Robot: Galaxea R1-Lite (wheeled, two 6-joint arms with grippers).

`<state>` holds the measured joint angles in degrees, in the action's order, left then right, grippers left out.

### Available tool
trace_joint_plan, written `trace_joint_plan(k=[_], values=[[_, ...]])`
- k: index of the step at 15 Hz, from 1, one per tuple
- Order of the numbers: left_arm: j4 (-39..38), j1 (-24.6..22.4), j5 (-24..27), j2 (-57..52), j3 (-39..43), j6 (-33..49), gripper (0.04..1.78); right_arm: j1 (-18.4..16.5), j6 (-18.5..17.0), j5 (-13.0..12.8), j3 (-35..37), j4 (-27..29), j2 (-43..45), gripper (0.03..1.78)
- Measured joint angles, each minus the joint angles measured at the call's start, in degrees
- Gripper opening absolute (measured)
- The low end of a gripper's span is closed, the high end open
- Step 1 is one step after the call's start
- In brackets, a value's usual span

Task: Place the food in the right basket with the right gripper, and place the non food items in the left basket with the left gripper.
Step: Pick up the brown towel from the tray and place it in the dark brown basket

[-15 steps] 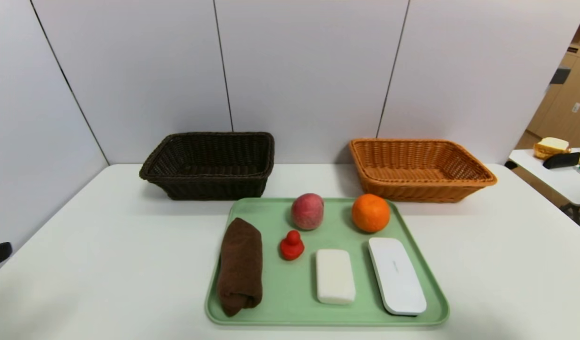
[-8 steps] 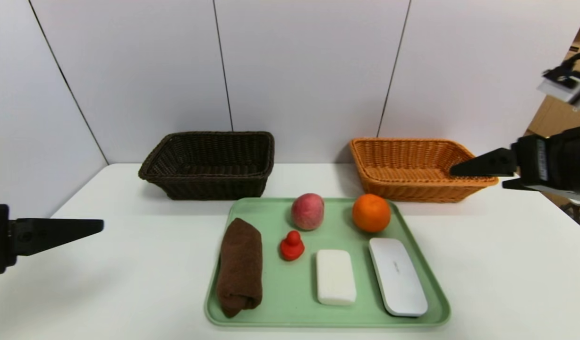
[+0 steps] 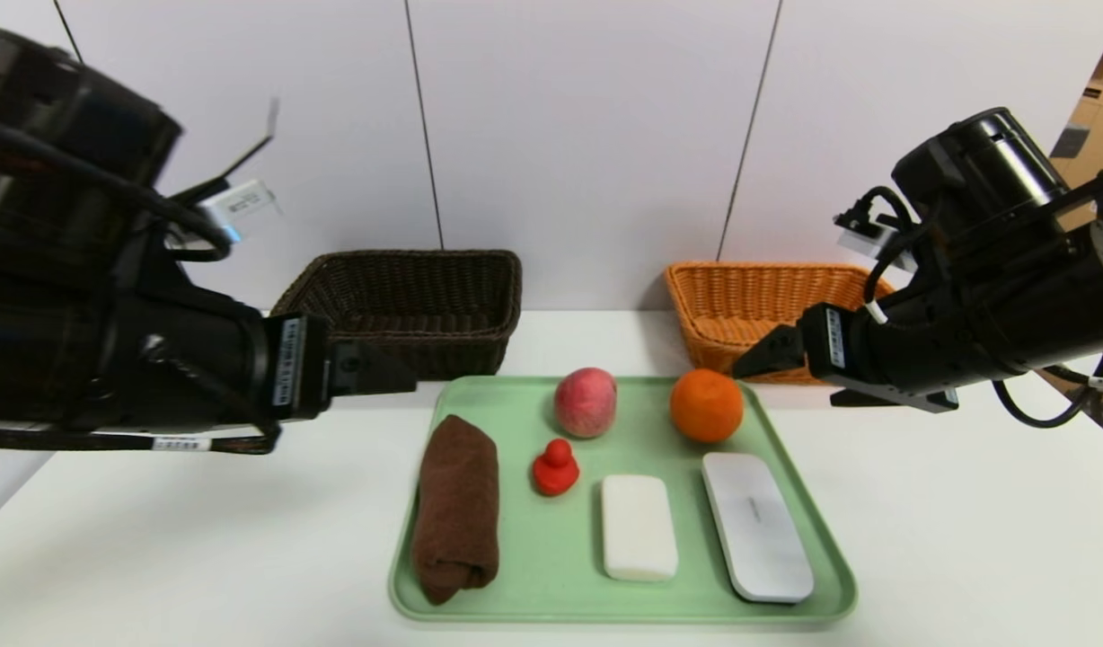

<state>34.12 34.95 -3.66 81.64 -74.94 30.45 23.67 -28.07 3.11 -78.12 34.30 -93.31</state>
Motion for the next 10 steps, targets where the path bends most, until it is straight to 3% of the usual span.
trace_joint_plan(k=[4,7,10], values=[[15.1,9.09,-4.94,14.25,-14.14,14.01,1.69,0.02,0.0,-0.09,0.85,-0.11,-0.82,1.71],[19.76,10.86,-9.01,22.0,-19.41,17.07,1.69,-0.35,-0.5,-0.09,1.91,-0.16,-0.82,1.71],[21.88,11.17,-9.57,26.66,-20.6,17.25,1.69,-0.39,-1.08,-0.09,2.62,-0.22,-0.68,1.71]])
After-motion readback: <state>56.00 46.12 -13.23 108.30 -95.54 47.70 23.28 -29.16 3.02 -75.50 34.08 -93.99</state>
